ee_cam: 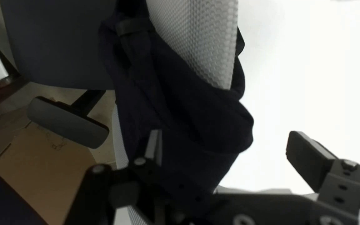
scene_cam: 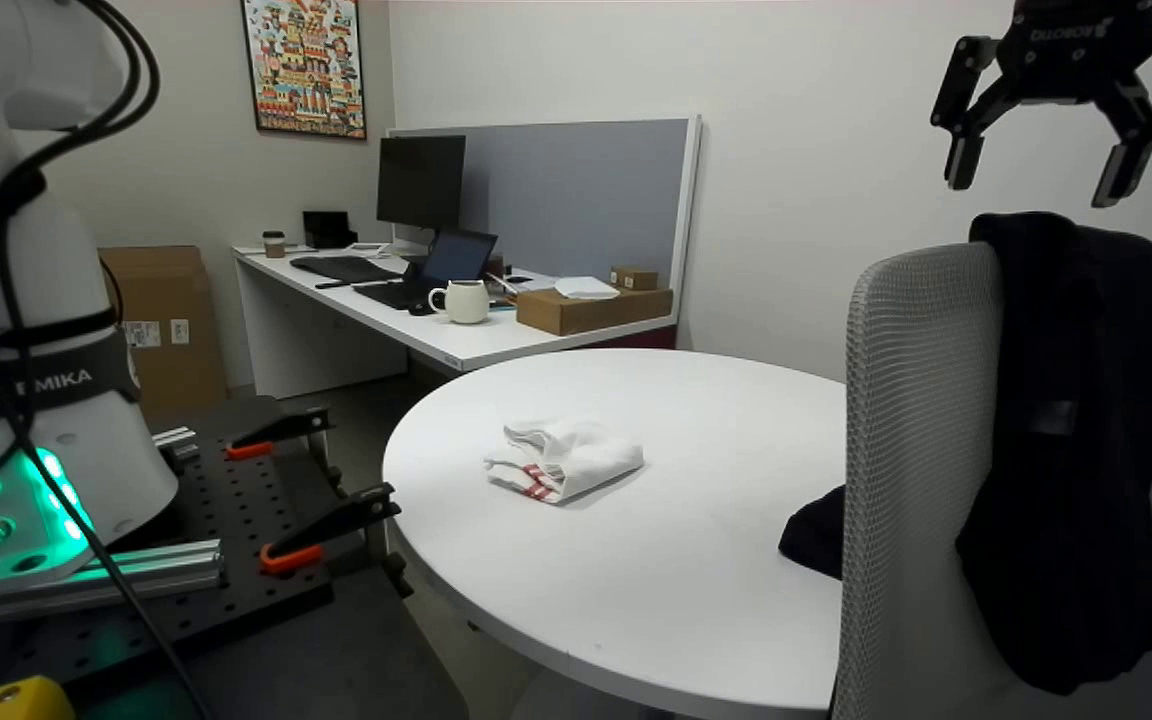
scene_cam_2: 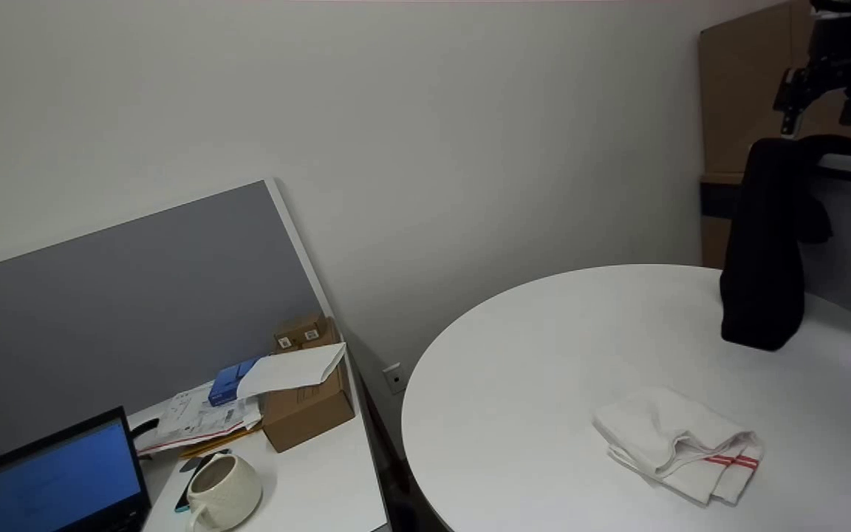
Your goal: Put the black shirt on the table
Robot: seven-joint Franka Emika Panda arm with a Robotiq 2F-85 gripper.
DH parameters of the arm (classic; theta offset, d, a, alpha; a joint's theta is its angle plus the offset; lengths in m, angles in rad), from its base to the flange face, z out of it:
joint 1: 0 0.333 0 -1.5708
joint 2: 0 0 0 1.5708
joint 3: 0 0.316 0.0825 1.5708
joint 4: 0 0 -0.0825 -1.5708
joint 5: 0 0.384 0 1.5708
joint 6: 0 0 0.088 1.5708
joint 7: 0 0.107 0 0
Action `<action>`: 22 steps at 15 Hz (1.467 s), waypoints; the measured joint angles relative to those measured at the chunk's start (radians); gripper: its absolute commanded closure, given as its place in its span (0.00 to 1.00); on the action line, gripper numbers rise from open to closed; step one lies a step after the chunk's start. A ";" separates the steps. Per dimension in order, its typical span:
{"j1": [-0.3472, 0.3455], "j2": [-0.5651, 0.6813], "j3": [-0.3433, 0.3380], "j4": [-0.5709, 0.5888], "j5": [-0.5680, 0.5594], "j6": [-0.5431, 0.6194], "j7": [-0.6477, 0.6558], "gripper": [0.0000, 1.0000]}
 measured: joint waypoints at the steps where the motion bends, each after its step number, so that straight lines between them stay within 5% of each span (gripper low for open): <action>1: 0.000 0.003 0.004 0.006 0.000 0.014 0.000 0.00; 6: 0.011 0.024 0.021 0.014 -0.010 0.043 0.000 0.00; 8: 0.017 0.033 0.029 0.014 -0.018 0.043 0.000 0.26; 17: 0.023 0.043 0.033 0.022 -0.084 0.063 0.000 0.94; 22: 0.022 0.036 0.033 0.035 -0.094 0.064 -0.002 0.98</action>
